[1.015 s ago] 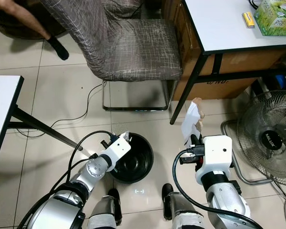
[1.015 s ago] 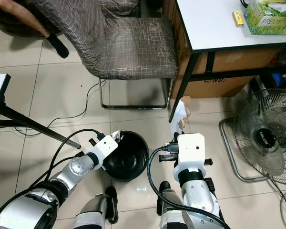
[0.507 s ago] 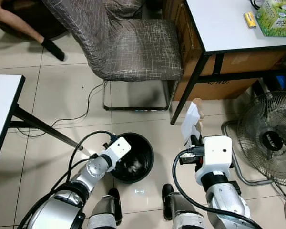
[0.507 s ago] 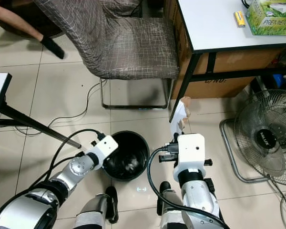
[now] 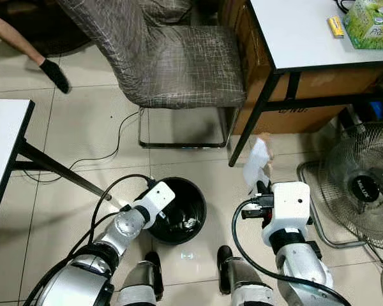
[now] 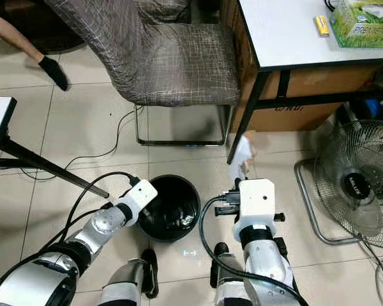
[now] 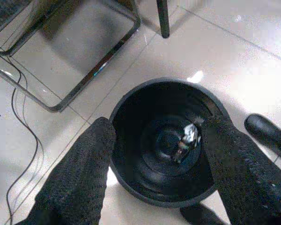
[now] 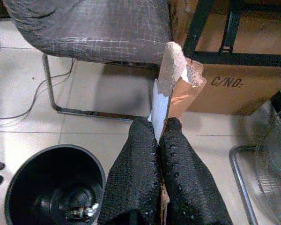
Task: Picking trash to rubbish bin
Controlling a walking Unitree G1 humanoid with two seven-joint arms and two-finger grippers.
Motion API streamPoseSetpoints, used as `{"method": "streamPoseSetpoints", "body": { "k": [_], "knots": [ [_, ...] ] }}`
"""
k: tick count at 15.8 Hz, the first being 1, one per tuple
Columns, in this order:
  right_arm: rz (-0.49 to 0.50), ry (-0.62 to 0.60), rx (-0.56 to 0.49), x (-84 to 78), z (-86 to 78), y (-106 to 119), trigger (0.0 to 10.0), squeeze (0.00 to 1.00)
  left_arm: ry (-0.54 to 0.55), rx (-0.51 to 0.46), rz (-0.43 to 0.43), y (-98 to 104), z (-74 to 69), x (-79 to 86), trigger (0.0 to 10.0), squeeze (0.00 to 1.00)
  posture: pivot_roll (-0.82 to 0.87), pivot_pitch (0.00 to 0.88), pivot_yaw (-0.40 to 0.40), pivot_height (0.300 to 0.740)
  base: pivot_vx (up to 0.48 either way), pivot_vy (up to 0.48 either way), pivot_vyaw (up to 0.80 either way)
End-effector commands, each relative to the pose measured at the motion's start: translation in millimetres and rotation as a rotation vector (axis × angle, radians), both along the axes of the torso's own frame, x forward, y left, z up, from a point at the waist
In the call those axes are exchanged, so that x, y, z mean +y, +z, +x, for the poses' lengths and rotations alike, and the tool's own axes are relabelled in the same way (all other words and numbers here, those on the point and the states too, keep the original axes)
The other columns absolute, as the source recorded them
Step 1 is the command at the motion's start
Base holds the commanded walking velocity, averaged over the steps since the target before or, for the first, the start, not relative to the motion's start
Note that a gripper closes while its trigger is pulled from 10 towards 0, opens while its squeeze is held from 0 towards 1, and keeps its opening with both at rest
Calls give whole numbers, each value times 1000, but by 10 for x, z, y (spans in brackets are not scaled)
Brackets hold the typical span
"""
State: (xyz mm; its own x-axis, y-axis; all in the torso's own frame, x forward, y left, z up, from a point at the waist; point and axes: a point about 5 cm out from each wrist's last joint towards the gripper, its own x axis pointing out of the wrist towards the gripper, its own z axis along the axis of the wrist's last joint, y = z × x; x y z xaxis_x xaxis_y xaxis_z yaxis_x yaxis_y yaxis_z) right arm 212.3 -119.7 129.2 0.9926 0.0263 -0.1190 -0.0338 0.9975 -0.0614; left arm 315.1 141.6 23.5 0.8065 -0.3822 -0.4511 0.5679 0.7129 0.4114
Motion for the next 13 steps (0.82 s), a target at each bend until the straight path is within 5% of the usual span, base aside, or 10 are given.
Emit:
{"method": "streamPoseSetpoints", "body": {
  "k": [1,8,11,12,13],
  "knots": [
    [10,-14,17,-43,13,-79,10000,0,18,13,-40,-39,-53,69,10000,1000,-42,346,7,740,0,0,0],
    [-18,-3,36,-232,279,-342,10000,0,57,-80,-154,219,75,312,10000,1000,77,348,32,740,0,0,0],
    [-8,39,43,-288,416,-460,10000,0,-80,-19,-224,260,25,323,10000,1000,132,353,40,740,0,0,0],
    [-5,54,52,-295,448,-501,10000,0,-129,-1,-237,279,0,340,10000,702,152,359,45,740,0,0,0],
    [0,68,59,-296,481,-540,10000,0,-179,19,-229,293,-33,381,10000,286,179,366,48,740,0,0,0]
  ]
}}
